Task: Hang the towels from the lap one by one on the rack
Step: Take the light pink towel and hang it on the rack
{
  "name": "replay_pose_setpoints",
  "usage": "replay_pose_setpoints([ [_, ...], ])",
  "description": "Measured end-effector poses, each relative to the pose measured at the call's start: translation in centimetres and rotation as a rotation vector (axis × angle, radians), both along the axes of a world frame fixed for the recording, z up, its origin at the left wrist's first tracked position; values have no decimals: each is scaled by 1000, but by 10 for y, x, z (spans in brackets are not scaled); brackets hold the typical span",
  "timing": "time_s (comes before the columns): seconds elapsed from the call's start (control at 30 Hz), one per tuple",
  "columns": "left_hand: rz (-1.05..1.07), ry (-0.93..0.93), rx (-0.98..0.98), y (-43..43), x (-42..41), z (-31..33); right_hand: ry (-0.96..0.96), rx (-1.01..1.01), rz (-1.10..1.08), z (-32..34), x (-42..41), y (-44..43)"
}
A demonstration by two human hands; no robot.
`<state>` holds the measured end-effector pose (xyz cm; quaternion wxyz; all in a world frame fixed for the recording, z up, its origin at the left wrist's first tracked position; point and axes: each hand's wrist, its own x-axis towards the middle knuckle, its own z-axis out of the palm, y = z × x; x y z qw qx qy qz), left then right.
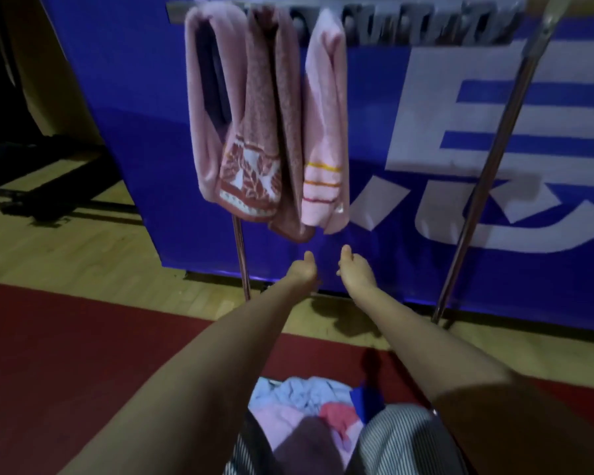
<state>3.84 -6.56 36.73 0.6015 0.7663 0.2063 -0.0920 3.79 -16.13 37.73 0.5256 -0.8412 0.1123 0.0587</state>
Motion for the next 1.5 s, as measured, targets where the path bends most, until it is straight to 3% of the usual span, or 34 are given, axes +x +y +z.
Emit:
replay_pose_setpoints([
  [0.33,0,25,181,10,-21,-99,111,-249,39,-118,-24,-10],
  [0.6,-30,269,250,25,-24,-198,188,-288,194,-204,-30,2],
  [0.7,-277,366,314,28,-33,-235,293,-275,310,-242,-32,0],
  [0.83,-591,536,537,29,-42,-295,483,-395,559,-297,-35,-13],
  [0.97,-881,646,716,33,-48,-358,557,-434,627,-342,-34,-22],
  [1.07,-1092,602,815,37,-62,-395,568,-519,688,-371,-35,-26],
  [1.3,-1162,600,957,40,-102,-457,634,-418,681,-410,-47,-25],
  [1.5,-1308,601,940,47,-83,-450,650,-341,680,-414,-47,-27],
])
